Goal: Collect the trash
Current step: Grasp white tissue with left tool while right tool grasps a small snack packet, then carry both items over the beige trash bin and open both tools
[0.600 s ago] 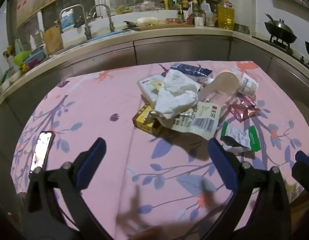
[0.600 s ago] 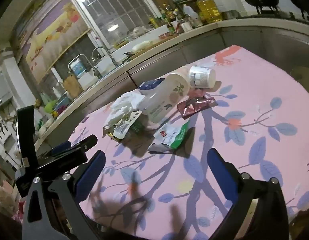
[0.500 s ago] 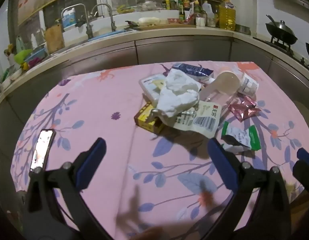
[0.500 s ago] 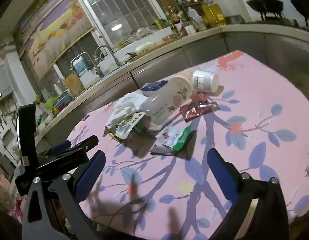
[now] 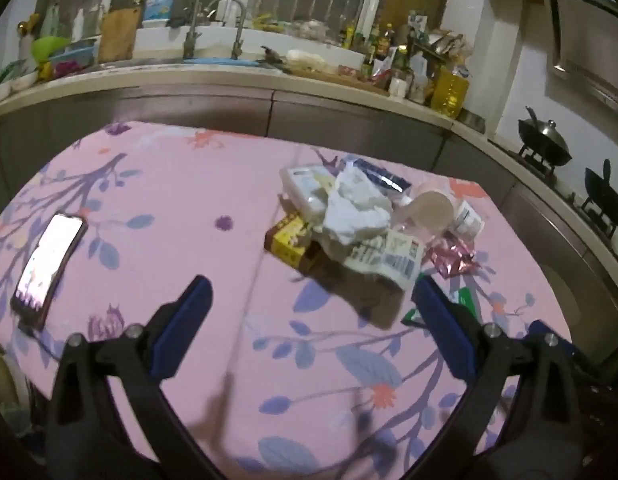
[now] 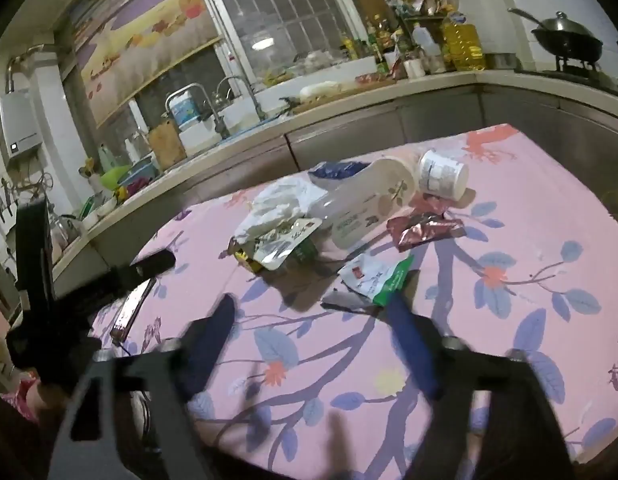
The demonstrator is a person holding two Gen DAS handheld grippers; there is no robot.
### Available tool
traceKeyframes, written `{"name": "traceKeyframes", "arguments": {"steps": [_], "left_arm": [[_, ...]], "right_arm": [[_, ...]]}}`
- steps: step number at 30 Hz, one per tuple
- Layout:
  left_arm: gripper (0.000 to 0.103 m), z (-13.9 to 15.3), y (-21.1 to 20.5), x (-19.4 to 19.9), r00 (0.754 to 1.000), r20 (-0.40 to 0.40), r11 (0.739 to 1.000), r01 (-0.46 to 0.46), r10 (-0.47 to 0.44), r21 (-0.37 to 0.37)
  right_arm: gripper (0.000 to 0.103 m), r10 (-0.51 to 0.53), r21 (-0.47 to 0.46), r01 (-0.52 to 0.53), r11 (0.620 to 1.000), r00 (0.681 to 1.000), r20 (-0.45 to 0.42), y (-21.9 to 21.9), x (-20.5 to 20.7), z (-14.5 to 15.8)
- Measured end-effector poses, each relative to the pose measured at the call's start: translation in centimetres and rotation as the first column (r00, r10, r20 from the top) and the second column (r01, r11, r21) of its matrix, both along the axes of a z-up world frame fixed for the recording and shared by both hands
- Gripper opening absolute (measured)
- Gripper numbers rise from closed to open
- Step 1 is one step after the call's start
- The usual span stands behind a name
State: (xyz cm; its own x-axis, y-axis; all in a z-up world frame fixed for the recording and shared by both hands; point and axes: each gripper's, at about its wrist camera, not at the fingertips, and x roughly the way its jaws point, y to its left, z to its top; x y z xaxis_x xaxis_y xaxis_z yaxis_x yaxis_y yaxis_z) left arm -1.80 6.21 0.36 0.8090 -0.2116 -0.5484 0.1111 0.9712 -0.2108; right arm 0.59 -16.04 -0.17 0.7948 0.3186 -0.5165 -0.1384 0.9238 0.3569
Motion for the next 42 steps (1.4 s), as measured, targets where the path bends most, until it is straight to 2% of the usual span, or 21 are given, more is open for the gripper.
{"name": "traceKeyframes", "arguments": {"steps": [1,4,6,9,10,13,15,16,18,19,21,22,23,24,25,30,34,36,42], "left_arm": [[0.097,0.2,0.2,0.3,1.000,0.010,1.000,0.005,-0.005,0.006],[0.089,1.1,0.7,2.0,0.998,0.033,0.998,0.054,-0.054,0.015],[0.085,1.4,0.7,3.1,0.995,0.035,0.995,0.094,-0.094,0.017],[0.075,1.2,-0.1,5.9,0.985,-0.012,0.985,0.173,-0.173,0.014],[0.074,0.8,-0.6,7.2,0.975,-0.044,0.976,0.216,-0.216,-0.009],[0.069,-0.4,-1.7,9.8,0.955,-0.113,0.962,0.272,-0.274,-0.037],[0.061,-1.2,-2.5,11.2,0.941,-0.151,0.953,0.297,-0.302,-0.050],[0.056,-1.7,-3.1,11.9,0.934,-0.171,0.949,0.310,-0.314,-0.048],[0.038,-2.4,-4.1,12.8,0.921,-0.198,0.942,0.335,-0.334,-0.030],[0.032,-2.8,-4.7,13.2,0.912,-0.218,0.936,0.351,-0.346,-0.018],[0.008,-3.0,-4.7,13.4,0.907,-0.225,0.933,0.360,-0.356,-0.027],[0.006,-2.8,-4.7,13.3,0.906,-0.216,0.931,0.364,-0.363,-0.037],[0.006,-2.7,-4.7,13.2,0.908,-0.204,0.929,0.367,-0.367,-0.042],[0.006,-2.4,-4.5,13.0,0.910,-0.193,0.930,0.364,-0.366,-0.044],[0.005,-2.1,-4.1,12.7,0.915,-0.178,0.932,0.359,-0.362,-0.047],[0.005,0.3,-1.5,11.4,0.935,-0.108,0.939,0.326,-0.337,-0.108],[0.005,2.3,-0.3,10.2,0.948,-0.055,0.946,0.308,-0.314,-0.096],[0.005,2.9,-0.2,10.0,0.945,-0.050,0.943,0.316,-0.322,-0.106],[0.005,5.2,-2.8,8.4,0.905,0.001,0.900,0.424,-0.426,-0.100]], "right_arm": [[0.050,0.010,0.002,-0.010,1.000,1.000,-0.013,0.0,0.2,-0.1],[0.035,0.028,0.005,-0.027,1.000,0.999,-0.045,-0.1,1.2,-0.4],[0.033,0.044,0.041,-0.041,0.998,0.996,-0.076,-0.5,2.2,-0.6],[0.033,0.082,0.166,-0.058,0.984,0.987,-0.141,-1.3,4.5,-1.1],[0.033,0.099,0.212,-0.064,0.975,0.982,-0.159,-1.5,5.3,-1.2],[0.033,0.139,0.319,-0.072,0.945,0.972,-0.191,-1.8,7.8,-1.2],[0.033,0.149,0.344,-0.070,0.936,0.967,-0.208,-1.5,9.2,-1.3],[0.033,0.156,0.350,-0.073,0.934,0.964,-0.216,-1.3,9.8,-1.3],[0.033,0.175,0.366,-0.080,0.927,0.957,-0.232,-1.2,11.3,-1.7],[0.033,0.181,0.372,-0.081,0.925,0.953,-0.242,-1.0,11.8,-1.8],[0.033,0.199,0.396,-0.080,0.915,0.943,-0.267,-0.6,12.8,-2.4],[0.032,0.213,0.417,-0.083,0.905,0.937,-0.277,-0.8,13.3,-2.9],[0.027,0.225,0.439,-0.087,0.894,0.935,-0.273,-0.7,13.4,-3.0],[0.009,0.233,0.445,-0.097,0.890,0.937,-0.261,-0.6,13.5,-3.1],[0.004,0.234,0.435,-0.105,0.894,0.939,-0.254,-0.6,13.2,-2.9],[0.000,0.224,0.410,-0.125,0.904,0.954,-0.201,-1.6,11.4,-1.7],[0.000,0.175,0.420,-0.096,0.902,0.973,-0.152,-4.1,9.7,-0.9],[0.000,0.147,0.446,-0.070,0.892,0.979,-0.140,-6.0,8.7,-0.8],[0.000,0.087,0.568,-0.005,0.823,0.989,-0.117,-10.7,7.7,-0.3]]}}
